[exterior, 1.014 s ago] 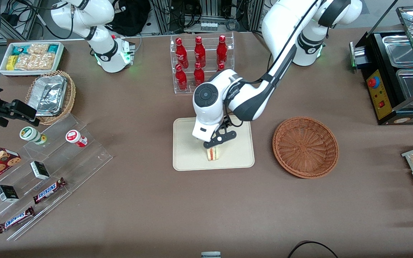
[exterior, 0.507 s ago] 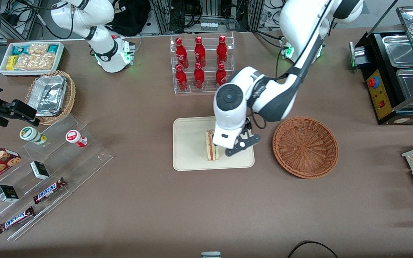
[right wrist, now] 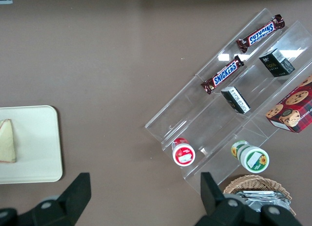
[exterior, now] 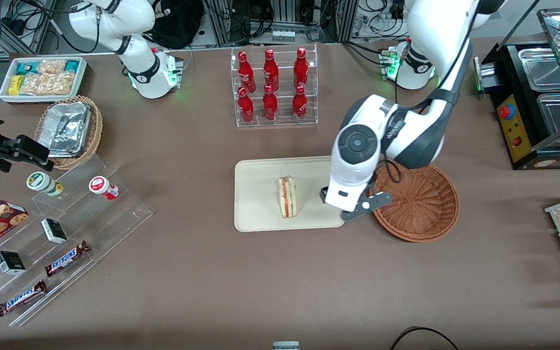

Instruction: Place sandwich from basket to tray

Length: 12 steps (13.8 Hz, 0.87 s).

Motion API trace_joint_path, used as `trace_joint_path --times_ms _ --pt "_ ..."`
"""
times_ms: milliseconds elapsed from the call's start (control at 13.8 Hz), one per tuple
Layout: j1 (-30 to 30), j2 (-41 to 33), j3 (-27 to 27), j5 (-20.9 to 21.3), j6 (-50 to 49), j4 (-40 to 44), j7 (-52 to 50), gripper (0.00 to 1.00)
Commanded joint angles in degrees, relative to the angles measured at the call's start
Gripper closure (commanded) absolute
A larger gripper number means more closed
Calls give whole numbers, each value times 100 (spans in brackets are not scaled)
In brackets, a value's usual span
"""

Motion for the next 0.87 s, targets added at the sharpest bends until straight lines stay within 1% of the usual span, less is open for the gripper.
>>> trace_joint_path --times_ms 0,145,435,652,797 --pt "291 -563 -37 -176 -16 -634 517 0" --pt "572 -835 -37 -274 -42 -907 1044 0" --pt "1020 -1520 -28 -283 -156 -1540 1888 0" --pt "1407 -1785 -63 -283 -665 -1594 2504 0" --pt "1766 -1952 -256 -370 -946 -1577 2917 0"
